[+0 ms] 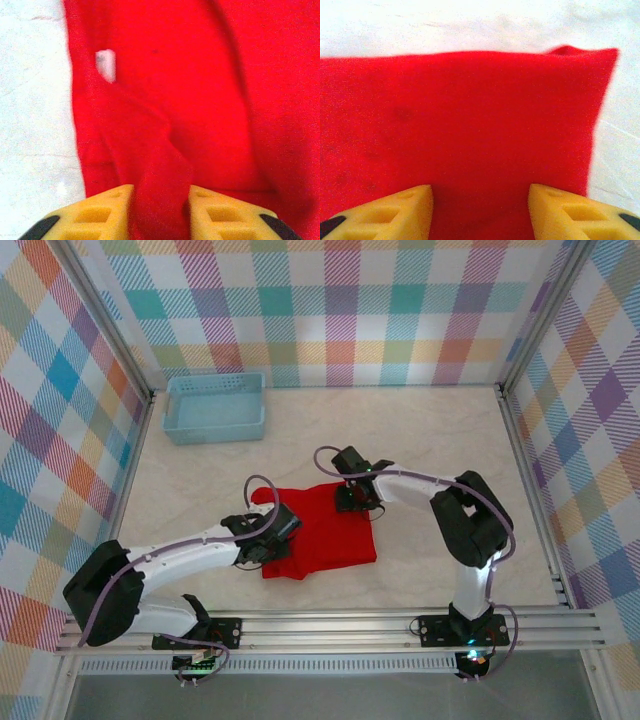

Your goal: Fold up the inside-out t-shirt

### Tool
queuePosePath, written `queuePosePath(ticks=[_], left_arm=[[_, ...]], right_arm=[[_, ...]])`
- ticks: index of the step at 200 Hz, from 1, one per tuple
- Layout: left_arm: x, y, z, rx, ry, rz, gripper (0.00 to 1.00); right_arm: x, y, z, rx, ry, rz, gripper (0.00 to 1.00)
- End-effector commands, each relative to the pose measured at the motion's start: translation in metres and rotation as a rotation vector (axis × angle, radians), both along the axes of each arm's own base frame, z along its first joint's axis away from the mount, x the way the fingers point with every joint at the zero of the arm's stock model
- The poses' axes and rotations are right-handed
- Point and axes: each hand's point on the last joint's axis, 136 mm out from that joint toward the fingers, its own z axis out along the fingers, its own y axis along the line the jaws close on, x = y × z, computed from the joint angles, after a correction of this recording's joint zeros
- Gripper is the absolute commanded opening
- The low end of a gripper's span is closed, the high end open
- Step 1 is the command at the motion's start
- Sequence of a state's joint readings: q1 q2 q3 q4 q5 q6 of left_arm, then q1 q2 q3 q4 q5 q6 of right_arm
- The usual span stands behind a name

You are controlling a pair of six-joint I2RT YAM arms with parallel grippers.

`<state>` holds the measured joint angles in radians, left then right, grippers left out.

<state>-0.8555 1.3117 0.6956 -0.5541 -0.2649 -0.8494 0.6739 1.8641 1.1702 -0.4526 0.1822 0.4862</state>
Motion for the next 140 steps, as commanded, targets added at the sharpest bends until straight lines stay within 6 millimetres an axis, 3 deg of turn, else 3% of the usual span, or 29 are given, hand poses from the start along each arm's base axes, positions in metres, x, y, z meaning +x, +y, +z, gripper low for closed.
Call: queuePosePath(ticks=[1, 25, 58, 87, 103, 120, 140], left_arm=[[0.016, -0.005, -0.005, -0.015, -0.041, -0.021, 0.14], [0.042, -0.016, -0.002, -0.013, -0.056, -0.069, 0.01], [0.094, -0.039, 0.008, -0.077, -0.076, -0.127, 0.00], [0.129, -0.028, 0.020, -0.016, -0.088, -0.113, 0.00], [0.132, -0.012, 0.021, 0.011, -0.087, -0.087, 0.00], [0.127, 0.008, 0.019, 0.040, -0.078, -0.055, 0.00], [0.121, 0.015, 0.013, 0.029, -0.053, -0.072, 0.14]], right_arm=[[-0.027, -0.046, -0.010, -0.092, 0.053, -0.148, 0.52], [-0.060, -0.080, -0.017, -0.127, 0.079, -0.261, 0.51], [-0.109, -0.108, -0.025, -0.058, 0.136, -0.405, 0.49], [-0.137, -0.128, -0.017, -0.006, 0.123, -0.496, 0.44], [-0.142, -0.134, -0.007, 0.030, 0.089, -0.514, 0.43], [-0.139, -0.126, 0.006, 0.097, 0.058, -0.479, 0.43], [-0.126, -0.116, 0.028, 0.123, 0.010, -0.408, 0.51]])
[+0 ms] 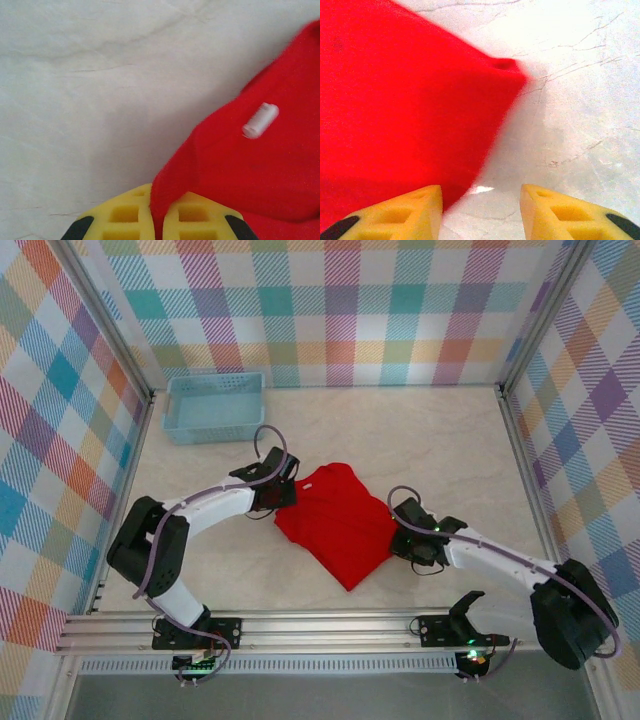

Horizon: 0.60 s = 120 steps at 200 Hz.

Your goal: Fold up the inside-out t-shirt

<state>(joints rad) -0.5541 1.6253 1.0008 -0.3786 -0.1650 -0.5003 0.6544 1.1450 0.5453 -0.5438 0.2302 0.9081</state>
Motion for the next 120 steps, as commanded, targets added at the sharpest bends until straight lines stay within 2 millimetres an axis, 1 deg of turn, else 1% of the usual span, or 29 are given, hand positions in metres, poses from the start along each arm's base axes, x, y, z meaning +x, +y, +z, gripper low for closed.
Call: queuePosePath(ticks=[1, 8, 22, 26, 31, 41, 48, 60, 68, 74, 82, 99, 113, 120], left_arm=[[-0.012, 0.024, -0.006, 0.059, 0.043, -0.018, 0.15], [-0.012, 0.026, -0.008, 0.069, 0.052, -0.021, 0.21], [-0.010, 0.024, -0.008, 0.075, 0.066, -0.034, 0.45], [-0.009, 0.024, -0.007, 0.079, 0.071, -0.036, 0.50], [-0.008, 0.025, -0.005, 0.088, 0.073, -0.032, 0.55], [-0.008, 0.033, 0.001, 0.122, 0.069, 0.000, 0.60], [-0.009, 0.042, 0.009, 0.153, 0.057, 0.042, 0.62], [-0.018, 0.057, 0.021, 0.188, 0.044, 0.116, 0.65], [-0.026, 0.059, 0.027, 0.185, 0.033, 0.141, 0.66], [-0.034, 0.057, 0.030, 0.167, 0.025, 0.155, 0.67], [-0.044, 0.049, 0.030, 0.131, 0.024, 0.156, 0.67], [-0.066, 0.022, 0.022, 0.041, 0.029, 0.134, 0.68], [-0.078, 0.001, 0.007, -0.041, 0.057, 0.118, 0.68], [-0.081, -0.009, -0.001, -0.098, 0.073, 0.112, 0.67]], right_arm=[[0.005, 0.005, 0.019, 0.016, -0.019, 0.024, 0.52], [0.012, 0.008, 0.028, 0.010, -0.047, 0.054, 0.54], [0.027, 0.013, 0.045, -0.020, -0.095, 0.098, 0.58], [0.032, 0.016, 0.049, -0.024, -0.111, 0.117, 0.59], [0.039, 0.020, 0.054, -0.027, -0.126, 0.140, 0.61], [0.051, 0.027, 0.062, -0.046, -0.141, 0.179, 0.63], [0.060, 0.032, 0.065, -0.059, -0.146, 0.202, 0.65], [0.076, 0.038, 0.064, -0.085, -0.132, 0.231, 0.69], [0.086, 0.037, 0.061, -0.093, -0.110, 0.227, 0.69], [0.094, 0.037, 0.057, -0.092, -0.094, 0.225, 0.69], [0.103, 0.036, 0.050, -0.080, -0.071, 0.216, 0.69], [0.115, 0.036, 0.034, -0.056, -0.021, 0.204, 0.69], [0.116, 0.035, 0.022, -0.066, 0.014, 0.200, 0.69], [0.114, 0.034, 0.015, -0.073, 0.032, 0.195, 0.69]])
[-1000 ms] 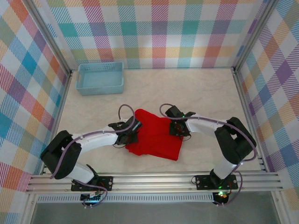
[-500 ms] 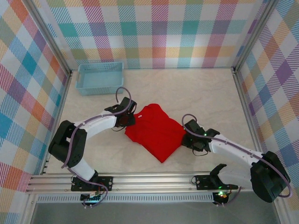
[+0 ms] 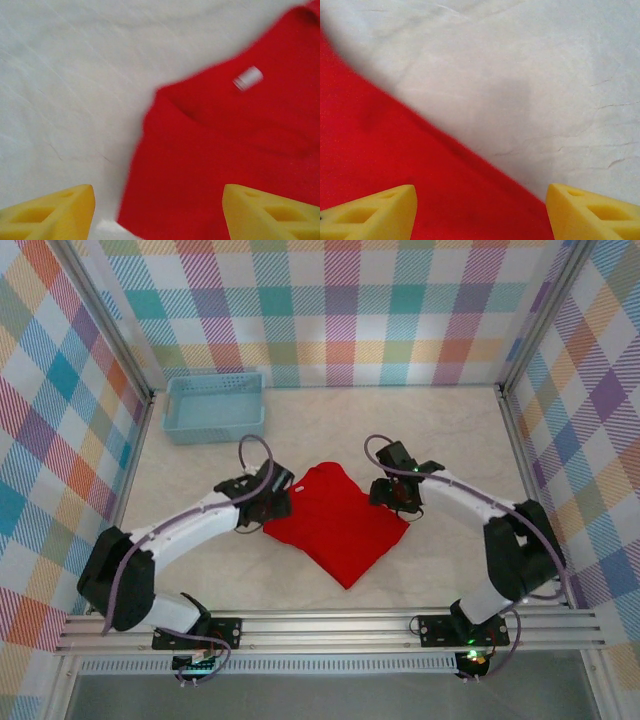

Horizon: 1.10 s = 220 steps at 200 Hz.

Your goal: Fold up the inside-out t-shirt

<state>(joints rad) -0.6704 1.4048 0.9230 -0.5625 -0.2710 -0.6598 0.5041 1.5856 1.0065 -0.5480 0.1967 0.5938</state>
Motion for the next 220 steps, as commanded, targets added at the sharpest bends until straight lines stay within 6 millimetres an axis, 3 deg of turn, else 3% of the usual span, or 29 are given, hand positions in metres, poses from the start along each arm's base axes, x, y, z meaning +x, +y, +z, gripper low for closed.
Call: queuePosePath(ticks=[1, 26, 66, 96, 112, 136, 163, 191, 220], left_arm=[[-0.025, -0.022, -0.033, -0.134, 0.080, 0.041, 0.67], [-0.020, -0.037, -0.054, -0.180, 0.110, 0.020, 0.63], [0.015, -0.026, -0.071, -0.135, 0.116, -0.004, 0.43], [0.057, -0.026, -0.057, -0.135, 0.081, -0.068, 0.36], [0.069, -0.030, -0.040, -0.114, 0.051, -0.105, 0.44], [0.067, -0.026, -0.017, -0.101, 0.034, -0.085, 0.62], [0.043, -0.025, -0.012, -0.111, 0.068, -0.049, 0.70], [0.022, -0.033, -0.025, -0.216, 0.117, -0.013, 0.72], [0.018, -0.043, -0.037, -0.284, 0.135, 0.010, 0.70]], right_arm=[[-0.004, 0.002, -0.015, -0.006, 0.062, 0.038, 0.69], [-0.026, -0.007, -0.034, -0.007, 0.116, 0.009, 0.68], [-0.087, -0.012, -0.053, 0.073, 0.194, -0.018, 0.59], [-0.130, 0.004, -0.050, 0.123, 0.234, 0.007, 0.56], [-0.135, 0.011, -0.035, 0.175, 0.212, 0.018, 0.58], [-0.112, -0.003, 0.006, 0.118, 0.062, 0.023, 0.70], [-0.066, -0.005, 0.034, 0.133, -0.046, 0.038, 0.80], [-0.022, 0.018, 0.041, 0.142, -0.069, 0.112, 0.81], [0.011, 0.037, 0.025, 0.112, -0.028, 0.156, 0.78]])
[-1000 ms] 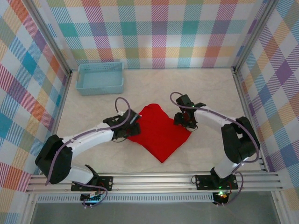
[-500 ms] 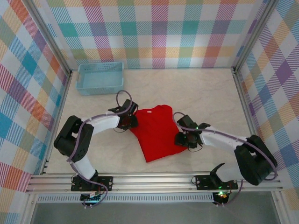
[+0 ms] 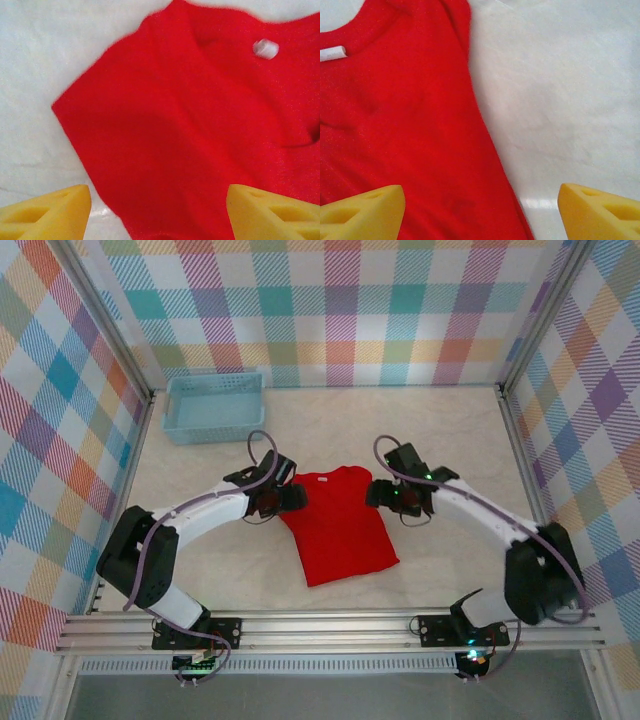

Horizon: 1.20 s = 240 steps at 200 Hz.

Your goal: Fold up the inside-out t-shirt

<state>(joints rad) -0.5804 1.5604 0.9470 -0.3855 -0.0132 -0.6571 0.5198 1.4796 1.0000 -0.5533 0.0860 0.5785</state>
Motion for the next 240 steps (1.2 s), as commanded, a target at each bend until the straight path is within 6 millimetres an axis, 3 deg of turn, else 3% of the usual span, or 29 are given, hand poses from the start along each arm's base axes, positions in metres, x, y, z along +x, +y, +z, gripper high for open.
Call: queuePosePath(ticks=[1, 42, 75, 102, 151, 181, 240], left_arm=[[-0.008, -0.009, -0.009, -0.070, 0.044, 0.039, 0.70], [-0.006, -0.017, -0.028, -0.064, 0.079, 0.051, 0.70], [-0.003, -0.021, -0.046, -0.040, 0.119, 0.043, 0.66], [0.002, -0.033, -0.051, -0.056, 0.127, 0.019, 0.61], [0.016, -0.061, -0.058, -0.086, 0.122, -0.034, 0.46], [0.021, -0.065, -0.060, -0.078, 0.117, -0.045, 0.33], [0.020, -0.071, -0.052, -0.045, 0.080, -0.079, 0.21]], right_arm=[[0.023, 0.015, -0.007, -0.021, 0.003, 0.083, 0.78], [0.041, 0.022, -0.039, -0.070, 0.062, 0.086, 0.81], [0.040, 0.034, -0.064, -0.048, 0.128, 0.115, 0.80], [0.036, 0.051, -0.073, -0.027, 0.149, 0.157, 0.77], [0.022, 0.070, -0.092, -0.034, 0.199, 0.182, 0.64], [0.014, 0.077, -0.096, -0.042, 0.207, 0.194, 0.50], [0.002, 0.088, -0.092, -0.058, 0.187, 0.204, 0.36]])
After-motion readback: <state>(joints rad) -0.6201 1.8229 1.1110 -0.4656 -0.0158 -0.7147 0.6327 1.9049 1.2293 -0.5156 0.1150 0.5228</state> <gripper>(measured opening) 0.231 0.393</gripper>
